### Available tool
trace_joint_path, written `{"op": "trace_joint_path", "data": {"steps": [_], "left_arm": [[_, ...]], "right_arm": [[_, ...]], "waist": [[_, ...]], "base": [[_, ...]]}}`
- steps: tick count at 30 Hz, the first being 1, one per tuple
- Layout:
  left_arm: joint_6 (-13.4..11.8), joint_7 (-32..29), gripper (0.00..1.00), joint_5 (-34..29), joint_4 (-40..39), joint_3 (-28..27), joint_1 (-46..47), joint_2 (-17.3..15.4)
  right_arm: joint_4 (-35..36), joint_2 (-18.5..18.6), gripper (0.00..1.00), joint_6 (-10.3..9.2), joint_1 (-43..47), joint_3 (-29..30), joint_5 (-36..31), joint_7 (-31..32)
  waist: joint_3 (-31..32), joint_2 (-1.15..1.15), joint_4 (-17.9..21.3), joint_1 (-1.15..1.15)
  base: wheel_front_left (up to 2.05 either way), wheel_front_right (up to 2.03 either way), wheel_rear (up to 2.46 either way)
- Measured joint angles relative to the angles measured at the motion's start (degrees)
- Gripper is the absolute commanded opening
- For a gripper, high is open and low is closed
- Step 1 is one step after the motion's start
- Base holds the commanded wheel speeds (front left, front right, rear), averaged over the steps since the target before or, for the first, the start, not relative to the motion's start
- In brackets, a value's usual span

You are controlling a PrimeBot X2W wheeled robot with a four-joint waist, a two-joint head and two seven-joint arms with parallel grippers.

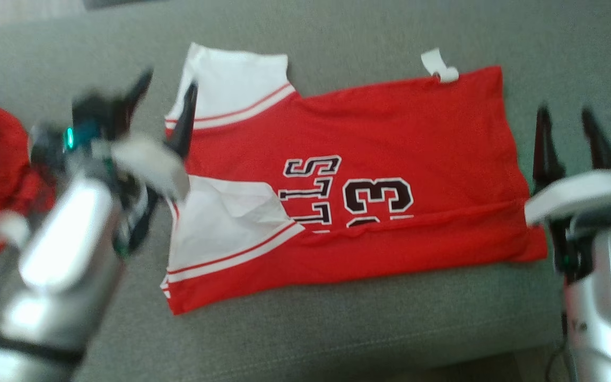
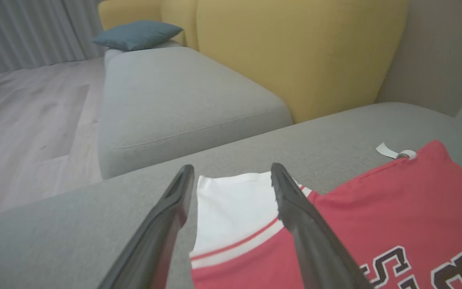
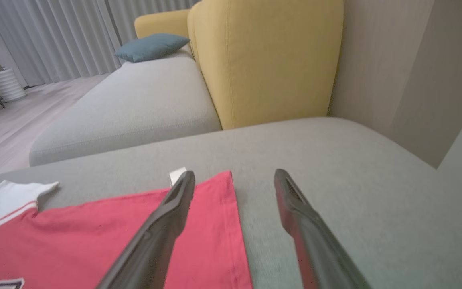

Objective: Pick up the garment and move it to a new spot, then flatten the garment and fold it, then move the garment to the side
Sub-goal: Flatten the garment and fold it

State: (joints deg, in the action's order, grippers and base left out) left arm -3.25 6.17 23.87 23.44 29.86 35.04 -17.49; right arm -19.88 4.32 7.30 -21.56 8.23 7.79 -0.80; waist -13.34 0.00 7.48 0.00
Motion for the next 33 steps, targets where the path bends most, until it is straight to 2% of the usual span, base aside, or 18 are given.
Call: {"op": "trace_joint_path", "data": {"steps": [4,7,10,15,23,33], "left_arm": [[6.89,-7.92,1.0,0.98,4.21,1.38,12.12,-0.99],[9.71,-14.14,1.0,2.03,8.95,3.26,20.24,-2.24],[10.38,-18.87,1.0,2.58,13.97,5.71,26.02,-3.88],[10.51,-23.23,1.0,3.26,20.34,11.76,31.5,-6.08],[10.82,-23.2,1.0,5.12,27.14,17.75,36.62,-8.13],[10.82,-22.87,1.0,7.73,32.22,21.46,40.5,-8.08]], "right_arm": [[2.78,-0.01,1.0,0.0,-4.71,-1.88,-0.3,-0.48],[4.03,-0.03,1.0,0.0,-7.46,-3.08,-0.3,-0.54],[4.87,-0.05,1.0,0.0,-9.85,-4.57,-0.24,-0.56],[6.19,-0.14,1.0,0.0,-12.95,-6.14,0.4,-0.8],[6.87,-0.34,1.0,0.0,-13.38,-7.47,0.8,-1.25],[6.79,-0.52,1.0,0.0,-13.39,-7.53,1.21,-1.74]], "waist": [[-4.08,0.0,0.98,0.0],[-7.31,0.0,1.91,0.0],[-10.35,0.0,3.16,0.01],[-14.44,0.0,5.71,0.01],[-18.2,0.0,8.87,0.01],[-19.21,0.0,9.79,0.0]], "base": [[0.0,0.0,0.0],[0.0,0.0,0.0],[0.0,0.0,0.0],[0.0,0.0,0.0],[0.0,0.0,0.0],[0.0,0.0,0.0]]}}
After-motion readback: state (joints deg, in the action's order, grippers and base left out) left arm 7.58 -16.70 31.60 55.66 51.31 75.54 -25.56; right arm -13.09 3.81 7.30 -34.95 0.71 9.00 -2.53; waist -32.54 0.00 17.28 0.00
